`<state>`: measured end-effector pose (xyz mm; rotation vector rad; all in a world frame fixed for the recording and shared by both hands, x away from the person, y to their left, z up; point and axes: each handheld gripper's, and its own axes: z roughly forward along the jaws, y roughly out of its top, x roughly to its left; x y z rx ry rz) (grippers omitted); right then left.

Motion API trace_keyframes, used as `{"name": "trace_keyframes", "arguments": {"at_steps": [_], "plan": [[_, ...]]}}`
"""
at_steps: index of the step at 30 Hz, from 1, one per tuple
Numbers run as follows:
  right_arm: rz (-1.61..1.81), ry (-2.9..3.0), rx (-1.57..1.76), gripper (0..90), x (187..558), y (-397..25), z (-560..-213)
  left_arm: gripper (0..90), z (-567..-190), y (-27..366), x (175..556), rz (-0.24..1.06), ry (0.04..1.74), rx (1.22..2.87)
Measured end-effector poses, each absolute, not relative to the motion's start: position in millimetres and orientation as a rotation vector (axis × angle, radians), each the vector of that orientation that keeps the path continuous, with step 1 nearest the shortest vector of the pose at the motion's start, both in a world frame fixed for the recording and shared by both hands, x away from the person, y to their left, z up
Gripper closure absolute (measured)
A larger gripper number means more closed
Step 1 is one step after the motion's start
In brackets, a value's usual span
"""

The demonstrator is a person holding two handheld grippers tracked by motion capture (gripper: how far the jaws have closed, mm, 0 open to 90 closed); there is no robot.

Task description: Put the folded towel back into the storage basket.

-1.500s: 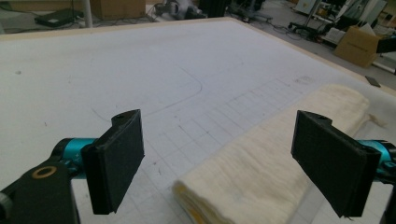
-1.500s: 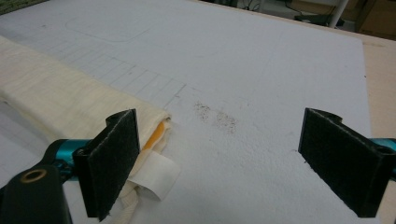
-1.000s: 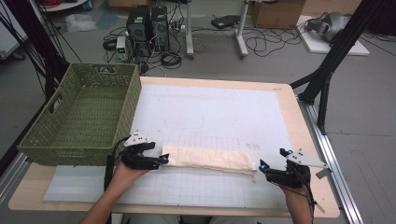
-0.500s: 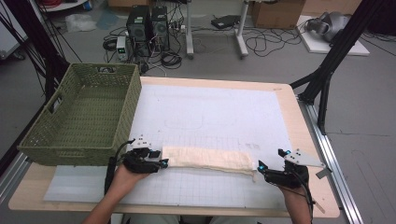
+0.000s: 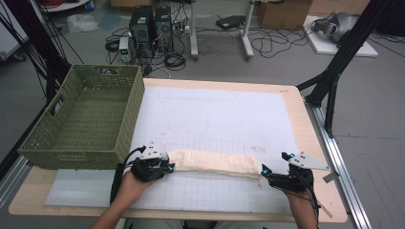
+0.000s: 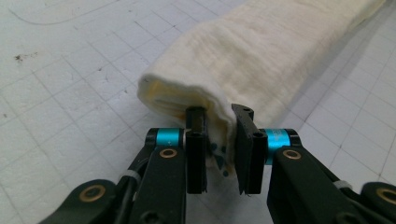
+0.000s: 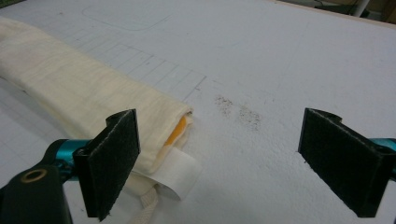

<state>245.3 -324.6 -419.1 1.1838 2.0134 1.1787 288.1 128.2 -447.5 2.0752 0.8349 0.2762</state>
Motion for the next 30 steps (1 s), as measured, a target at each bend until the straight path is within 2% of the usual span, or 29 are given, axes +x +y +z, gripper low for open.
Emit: {"name": "trace_keyframes", "arguments": {"at_steps": [4,20,25,30], "plan": [[1.193,2.038,1.197,11.9,247,-323,-420,78.8,-446,129,288,0.272,0.835,2.051],[1.160,2.128,1.273,11.5,255,-304,-436,78.7,-439,137,289,0.249,0.823,1.918],[1.173,2.124,1.280,20.2,258,-297,-440,78.6,-439,138,290,0.242,0.822,1.912],[1.179,2.154,1.283,34.2,260,-292,-443,78.5,-439,137,290,0.241,0.822,1.915]]}}
